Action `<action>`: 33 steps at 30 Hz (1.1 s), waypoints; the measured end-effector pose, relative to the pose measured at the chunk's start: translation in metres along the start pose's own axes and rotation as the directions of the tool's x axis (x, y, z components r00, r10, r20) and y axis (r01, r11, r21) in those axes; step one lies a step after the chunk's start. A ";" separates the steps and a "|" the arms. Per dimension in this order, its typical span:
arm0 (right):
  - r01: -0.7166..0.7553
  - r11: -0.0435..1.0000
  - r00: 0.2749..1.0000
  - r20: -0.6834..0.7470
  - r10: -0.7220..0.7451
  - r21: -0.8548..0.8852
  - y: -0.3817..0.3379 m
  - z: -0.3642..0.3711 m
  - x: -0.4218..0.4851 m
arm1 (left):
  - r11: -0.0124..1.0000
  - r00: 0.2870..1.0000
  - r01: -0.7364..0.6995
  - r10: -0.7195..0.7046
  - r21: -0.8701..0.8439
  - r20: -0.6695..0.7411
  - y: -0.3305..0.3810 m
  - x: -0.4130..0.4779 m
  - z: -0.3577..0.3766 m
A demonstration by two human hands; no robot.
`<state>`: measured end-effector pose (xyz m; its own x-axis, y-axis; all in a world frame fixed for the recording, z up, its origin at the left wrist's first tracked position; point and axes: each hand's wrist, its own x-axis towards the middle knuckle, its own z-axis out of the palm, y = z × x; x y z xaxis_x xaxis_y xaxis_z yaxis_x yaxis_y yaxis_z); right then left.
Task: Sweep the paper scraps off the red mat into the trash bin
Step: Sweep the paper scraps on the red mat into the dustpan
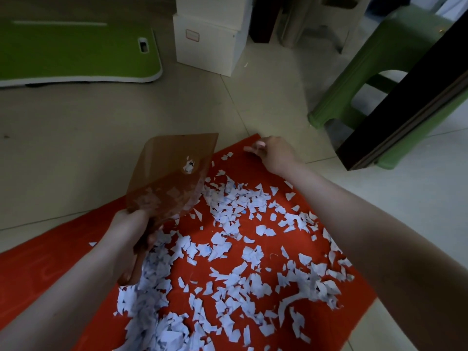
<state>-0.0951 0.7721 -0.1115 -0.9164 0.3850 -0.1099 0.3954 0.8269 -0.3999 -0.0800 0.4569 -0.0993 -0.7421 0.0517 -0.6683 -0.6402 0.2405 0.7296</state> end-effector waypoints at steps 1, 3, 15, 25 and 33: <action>0.032 0.999 0.999 0.025 -0.032 0.029 -0.003 0.001 -0.003 | 1.000 1.000 0.000 0.000 -0.004 0.003 0.000 0.000 0.000; 0.074 0.986 0.996 0.038 -0.080 0.149 -0.010 -0.002 -0.011 | 1.000 1.000 0.004 -0.004 -0.011 0.004 -0.001 0.000 -0.002; 0.074 0.934 0.995 -0.093 -0.044 0.350 -0.011 -0.040 -0.038 | 0.999 0.999 0.041 -0.042 -0.010 -0.018 -0.004 0.007 -0.003; -0.192 0.909 0.946 -0.179 0.272 0.370 -0.019 -0.016 0.019 | 0.999 1.000 0.024 -0.025 -0.035 -0.001 -0.004 0.007 0.002; -0.191 0.857 0.958 -0.099 0.269 0.479 -0.017 -0.029 0.013 | 0.996 0.998 0.054 -0.055 -0.075 -0.010 -0.009 0.011 -0.003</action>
<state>-0.1120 0.7752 -0.0804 -0.7652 0.6320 -0.1226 0.4834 0.4383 -0.7577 -0.0835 0.4524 -0.1129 -0.7080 0.0287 -0.7056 -0.6922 0.1697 0.7015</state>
